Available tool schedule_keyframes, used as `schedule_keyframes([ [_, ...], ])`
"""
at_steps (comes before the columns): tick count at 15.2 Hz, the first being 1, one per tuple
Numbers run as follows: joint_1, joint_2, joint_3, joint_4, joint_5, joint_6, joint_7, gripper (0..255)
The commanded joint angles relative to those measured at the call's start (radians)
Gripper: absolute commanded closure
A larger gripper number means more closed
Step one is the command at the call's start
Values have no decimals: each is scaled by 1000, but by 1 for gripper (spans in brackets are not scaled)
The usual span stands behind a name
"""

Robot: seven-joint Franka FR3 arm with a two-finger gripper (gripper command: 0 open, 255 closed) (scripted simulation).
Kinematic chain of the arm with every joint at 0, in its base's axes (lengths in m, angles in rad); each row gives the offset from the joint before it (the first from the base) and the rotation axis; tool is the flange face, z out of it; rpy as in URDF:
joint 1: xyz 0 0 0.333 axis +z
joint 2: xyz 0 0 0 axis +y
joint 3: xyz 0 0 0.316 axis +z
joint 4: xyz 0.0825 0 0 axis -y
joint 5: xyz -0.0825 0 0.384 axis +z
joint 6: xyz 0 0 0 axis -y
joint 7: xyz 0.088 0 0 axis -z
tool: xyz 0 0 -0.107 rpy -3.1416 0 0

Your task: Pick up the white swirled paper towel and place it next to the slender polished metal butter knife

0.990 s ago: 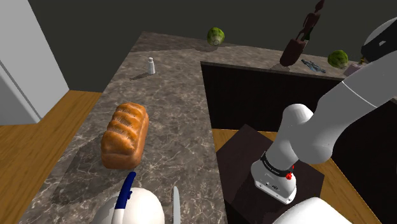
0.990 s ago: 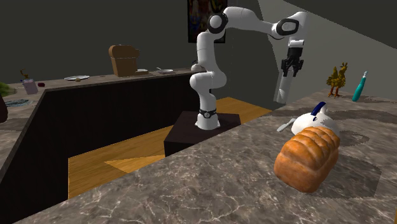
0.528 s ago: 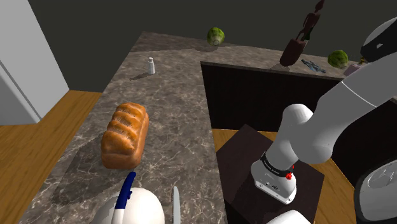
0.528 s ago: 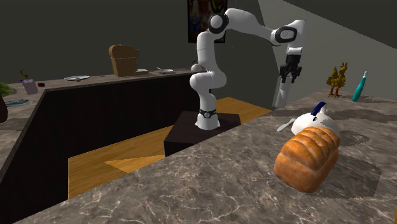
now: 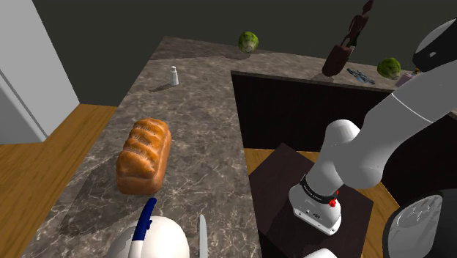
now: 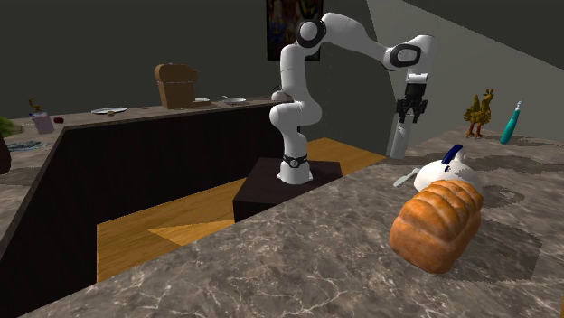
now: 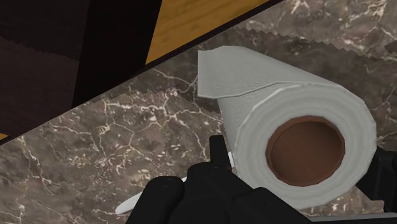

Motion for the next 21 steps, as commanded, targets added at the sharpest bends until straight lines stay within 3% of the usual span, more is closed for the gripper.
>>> schedule_keyframes([
  [1, 0, 1, 1, -1, 0, 1, 0, 255],
  [4, 0, 1, 1, -1, 0, 1, 0, 255],
  [5, 0, 1, 1, -1, 0, 1, 0, 0],
  [10, 0, 1, 1, -1, 0, 1, 0, 0],
  [14, 6, -23, -29, 112, 9, -128, -10, 0],
  [21, 6, -23, -29, 112, 9, -128, -10, 0],
])
